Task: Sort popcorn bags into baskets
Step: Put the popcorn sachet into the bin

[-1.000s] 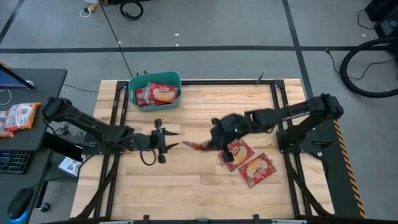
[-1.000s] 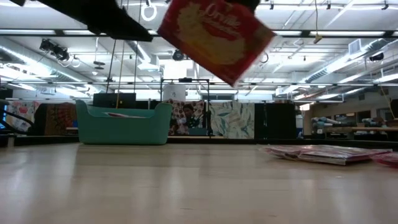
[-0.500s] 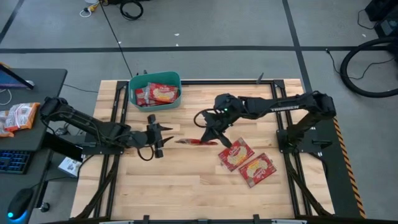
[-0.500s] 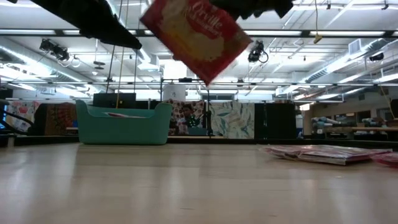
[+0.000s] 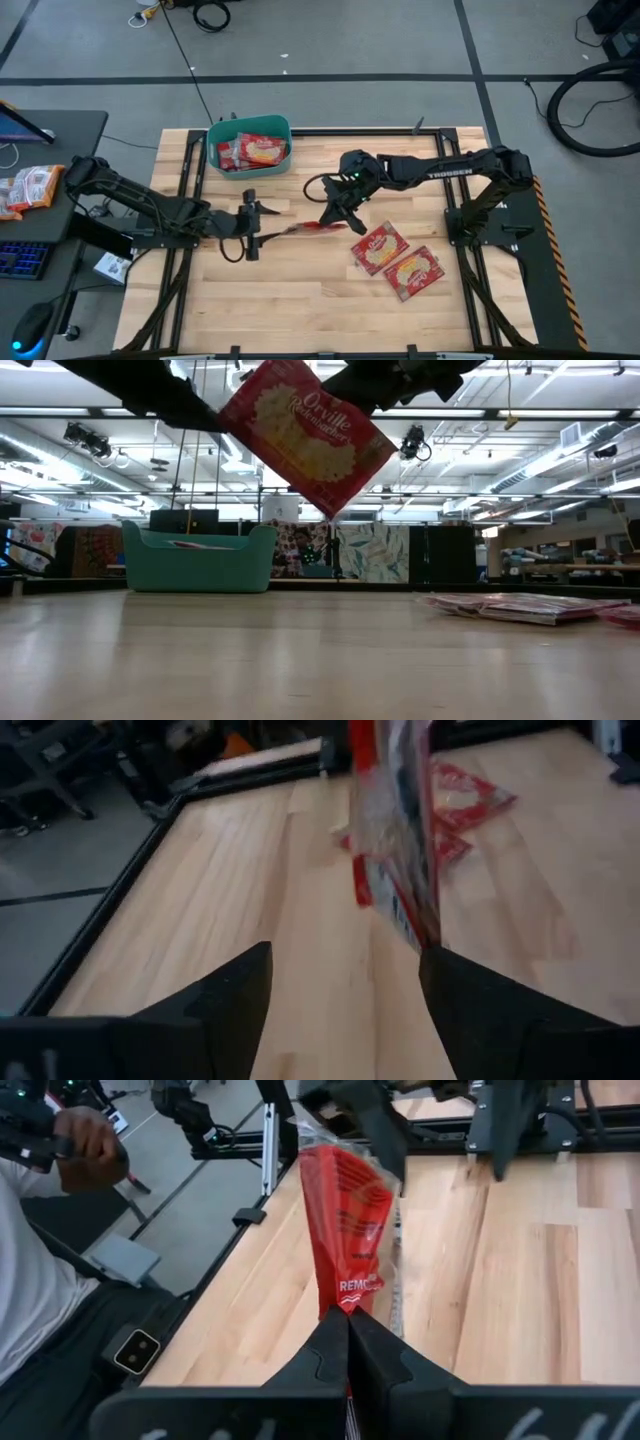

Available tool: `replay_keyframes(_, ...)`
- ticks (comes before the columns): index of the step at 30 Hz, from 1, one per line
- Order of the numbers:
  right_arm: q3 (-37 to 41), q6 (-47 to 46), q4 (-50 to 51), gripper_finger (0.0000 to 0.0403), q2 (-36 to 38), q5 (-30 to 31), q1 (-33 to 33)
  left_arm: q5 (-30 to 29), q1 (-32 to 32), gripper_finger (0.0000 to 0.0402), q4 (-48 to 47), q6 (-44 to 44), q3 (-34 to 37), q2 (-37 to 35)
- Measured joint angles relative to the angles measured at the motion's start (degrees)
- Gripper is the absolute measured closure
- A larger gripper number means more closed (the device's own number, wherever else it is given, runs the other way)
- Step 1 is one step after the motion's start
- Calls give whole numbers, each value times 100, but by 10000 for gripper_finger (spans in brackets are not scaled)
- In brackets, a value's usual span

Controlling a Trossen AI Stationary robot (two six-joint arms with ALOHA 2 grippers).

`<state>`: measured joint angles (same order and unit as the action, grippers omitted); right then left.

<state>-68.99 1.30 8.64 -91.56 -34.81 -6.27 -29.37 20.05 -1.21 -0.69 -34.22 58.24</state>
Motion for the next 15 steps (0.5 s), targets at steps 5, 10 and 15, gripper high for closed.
replay_keyframes(5,0,54,39,399,-10,-27,-103,291,-2,143,43,3,0,0)
replay_keyframes(10,0,60,44,399,3,-74,-201,597,-23,143,87,-2,0,0)
replay_keyframes(15,0,66,19,399,3,-109,-218,235,-188,143,323,-156,0,2)
